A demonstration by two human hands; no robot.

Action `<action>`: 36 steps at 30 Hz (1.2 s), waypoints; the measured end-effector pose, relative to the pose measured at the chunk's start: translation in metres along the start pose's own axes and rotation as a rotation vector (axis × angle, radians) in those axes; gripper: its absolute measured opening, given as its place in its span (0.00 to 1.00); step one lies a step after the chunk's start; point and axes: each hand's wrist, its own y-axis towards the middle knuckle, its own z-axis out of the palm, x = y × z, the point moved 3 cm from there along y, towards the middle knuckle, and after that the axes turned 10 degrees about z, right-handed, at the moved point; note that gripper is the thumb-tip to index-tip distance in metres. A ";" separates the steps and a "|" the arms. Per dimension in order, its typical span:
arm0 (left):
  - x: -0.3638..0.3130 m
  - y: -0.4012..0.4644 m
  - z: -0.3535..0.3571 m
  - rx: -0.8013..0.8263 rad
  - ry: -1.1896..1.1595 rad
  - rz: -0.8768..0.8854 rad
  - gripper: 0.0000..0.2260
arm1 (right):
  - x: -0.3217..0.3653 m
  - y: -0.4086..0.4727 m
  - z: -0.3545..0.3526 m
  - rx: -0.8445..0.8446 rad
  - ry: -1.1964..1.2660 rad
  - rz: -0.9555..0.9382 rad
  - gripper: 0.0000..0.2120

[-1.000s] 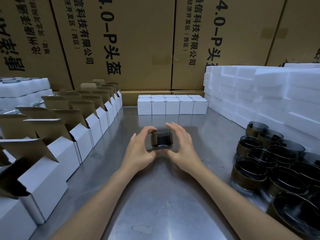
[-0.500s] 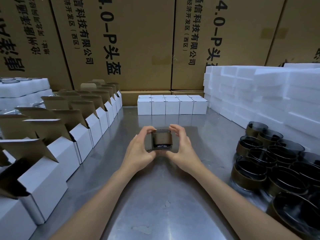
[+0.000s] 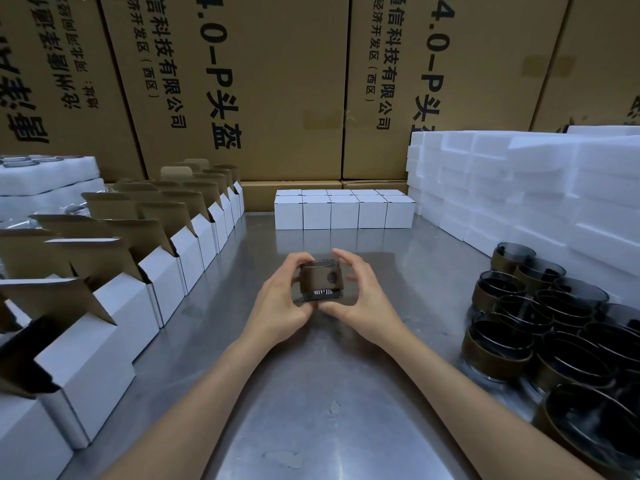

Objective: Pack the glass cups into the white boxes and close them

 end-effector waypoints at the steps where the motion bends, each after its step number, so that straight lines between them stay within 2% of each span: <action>1: 0.001 0.000 0.000 -0.006 -0.024 -0.026 0.26 | -0.001 0.000 0.001 0.037 0.038 0.026 0.35; 5: 0.001 0.001 0.002 0.027 -0.061 -0.059 0.28 | 0.000 0.000 0.000 -0.009 0.124 0.056 0.31; 11: 0.001 -0.003 0.007 0.138 -0.238 -0.163 0.25 | 0.001 -0.003 0.000 -0.096 -0.153 0.028 0.29; 15: 0.003 -0.003 0.009 0.146 -0.276 -0.237 0.25 | -0.003 -0.002 0.003 -0.060 -0.278 0.060 0.26; 21: 0.009 -0.003 0.008 0.153 -0.251 -0.238 0.22 | -0.003 -0.003 0.004 0.021 -0.231 0.095 0.28; 26: 0.004 -0.005 0.008 0.145 -0.289 -0.283 0.26 | -0.001 -0.006 0.005 0.010 -0.244 0.086 0.27; 28: 0.000 -0.007 0.005 0.114 -0.278 -0.305 0.25 | 0.002 -0.008 0.005 -0.009 -0.198 0.090 0.25; 31: -0.003 -0.014 0.000 0.019 -0.198 -0.295 0.17 | 0.005 -0.014 0.000 -0.113 -0.066 0.098 0.22; 36: -0.017 -0.023 -0.006 0.037 0.038 -0.232 0.15 | 0.031 -0.039 -0.003 -0.269 -0.149 -0.039 0.15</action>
